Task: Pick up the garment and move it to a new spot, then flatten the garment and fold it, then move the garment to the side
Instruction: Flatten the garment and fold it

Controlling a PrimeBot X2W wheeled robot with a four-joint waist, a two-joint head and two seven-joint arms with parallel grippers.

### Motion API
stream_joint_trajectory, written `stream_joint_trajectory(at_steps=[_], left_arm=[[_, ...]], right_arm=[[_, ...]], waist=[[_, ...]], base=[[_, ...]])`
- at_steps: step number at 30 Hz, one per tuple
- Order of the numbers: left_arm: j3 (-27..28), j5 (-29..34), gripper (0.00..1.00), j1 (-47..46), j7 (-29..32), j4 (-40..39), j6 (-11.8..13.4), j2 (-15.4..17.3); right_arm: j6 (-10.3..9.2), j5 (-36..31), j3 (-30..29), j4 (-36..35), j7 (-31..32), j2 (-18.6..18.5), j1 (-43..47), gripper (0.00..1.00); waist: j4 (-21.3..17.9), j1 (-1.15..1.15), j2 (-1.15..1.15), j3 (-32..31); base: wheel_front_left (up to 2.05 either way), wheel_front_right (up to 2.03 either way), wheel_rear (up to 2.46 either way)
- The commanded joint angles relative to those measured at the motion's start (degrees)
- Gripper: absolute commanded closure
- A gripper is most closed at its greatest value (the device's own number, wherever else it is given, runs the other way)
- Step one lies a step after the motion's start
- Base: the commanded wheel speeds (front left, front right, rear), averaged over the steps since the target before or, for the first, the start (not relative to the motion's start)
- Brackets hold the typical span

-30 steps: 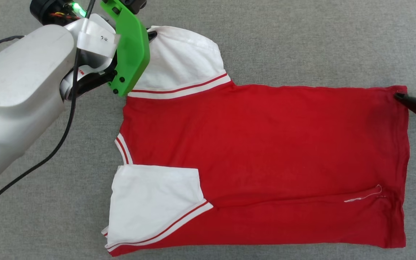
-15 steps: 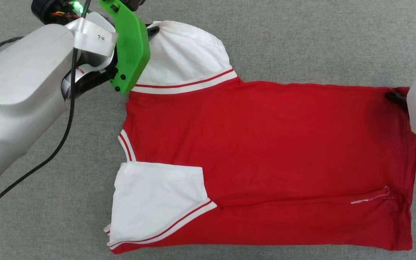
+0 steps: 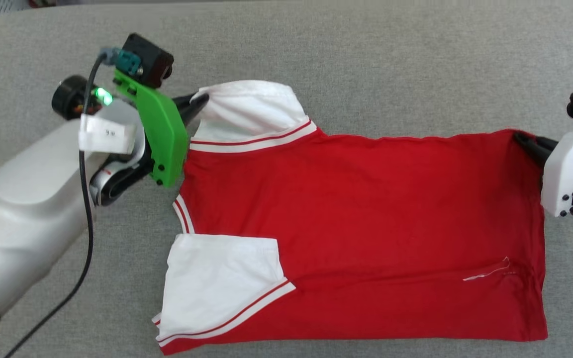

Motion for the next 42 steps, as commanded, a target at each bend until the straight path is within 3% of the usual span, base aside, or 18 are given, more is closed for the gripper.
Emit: stream_joint_trajectory(at_steps=[1,7,13,31,37,42], left_arm=[[0.3,-0.9,1.00,2.5,-1.6,0.3,0.5,0.3],[0.6,-1.4,1.00,9.5,-8.1,0.3,2.9,1.0],[0.8,-1.8,1.00,17.0,-13.5,-3.8,7.0,2.3],[0.3,-6.4,1.00,38.2,-20.0,-18.7,19.2,6.2],[0.4,-7.7,1.00,42.2,-20.8,-20.7,21.0,6.3],[0.5,-8.5,1.00,43.8,-21.0,-19.8,21.0,5.4]], right_arm=[[-0.04,0.5,0.2,-0.3,-1.3,0.1,1.6,1.00],[-0.04,0.3,0.1,-0.8,-5.5,-1.0,6.4,1.00],[-0.04,-0.3,-1.3,-2.7,-9.1,-1.8,13.5,1.00],[-0.04,-2.6,-11.1,-8.6,-12.7,-0.5,36.1,1.00],[-0.04,-4.2,-15.8,-10.6,-11.4,1.4,42.5,1.00],[-0.04,-6.0,-17.6,-10.2,-9.3,3.4,45.1,1.00]], waist=[[-0.3,0.00,0.00,-3.1],[0.3,0.00,0.00,-6.6],[1.4,0.00,0.00,-10.4],[2.3,0.00,0.00,-16.6],[2.8,0.00,0.00,-16.5],[3.0,0.00,0.00,-15.4]], base=[[0.00,0.00,0.00],[0.00,0.00,0.00],[0.00,0.00,0.00],[0.00,0.00,0.00],[0.00,0.00,0.00],[0.00,0.00,0.00]])
